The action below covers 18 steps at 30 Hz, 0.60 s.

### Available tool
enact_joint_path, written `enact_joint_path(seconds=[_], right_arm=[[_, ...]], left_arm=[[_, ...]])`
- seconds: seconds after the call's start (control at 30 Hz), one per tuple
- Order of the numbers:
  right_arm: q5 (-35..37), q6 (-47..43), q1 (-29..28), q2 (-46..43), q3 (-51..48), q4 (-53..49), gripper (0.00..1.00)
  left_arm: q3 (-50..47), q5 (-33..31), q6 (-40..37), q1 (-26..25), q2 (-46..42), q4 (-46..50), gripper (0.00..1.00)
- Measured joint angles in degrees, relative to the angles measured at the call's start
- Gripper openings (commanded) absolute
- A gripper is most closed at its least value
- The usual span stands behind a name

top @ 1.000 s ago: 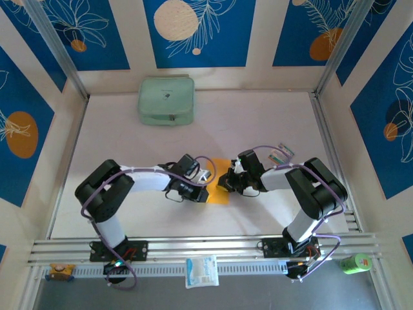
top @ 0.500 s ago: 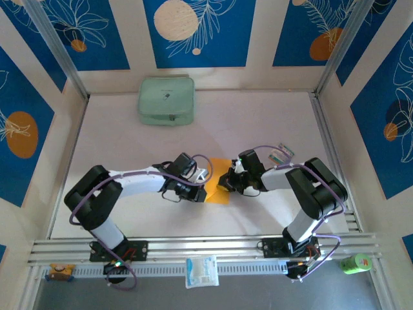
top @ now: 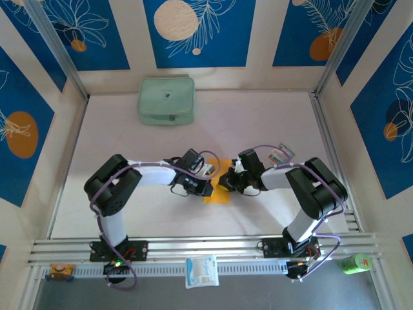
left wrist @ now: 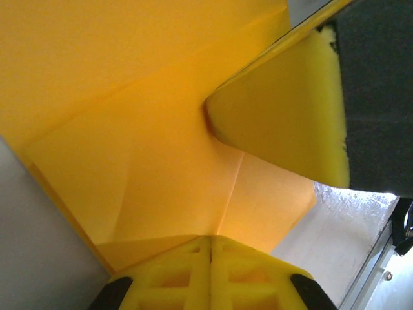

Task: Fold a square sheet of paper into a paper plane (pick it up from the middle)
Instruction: Fold the triangle a second time at the center of the table.

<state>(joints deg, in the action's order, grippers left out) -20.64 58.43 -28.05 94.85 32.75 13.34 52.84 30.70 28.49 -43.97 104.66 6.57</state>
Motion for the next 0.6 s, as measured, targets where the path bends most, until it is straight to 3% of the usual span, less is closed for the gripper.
enact_joint_path(seconds=[0.27, 0.6], right_arm=[[1.18, -0.59, -1.31, -1.2, 1.79, -4.02, 0.01], [4.2, 0.52, -6.4, -0.48, 2.05, -4.48, 0.0]], left_arm=[[-4.39, 0.35, 1.73, 0.11, -1.55, -6.93, 0.03], [-4.81, 0.33, 3.19, 0.11, -1.77, -7.5, 0.02]])
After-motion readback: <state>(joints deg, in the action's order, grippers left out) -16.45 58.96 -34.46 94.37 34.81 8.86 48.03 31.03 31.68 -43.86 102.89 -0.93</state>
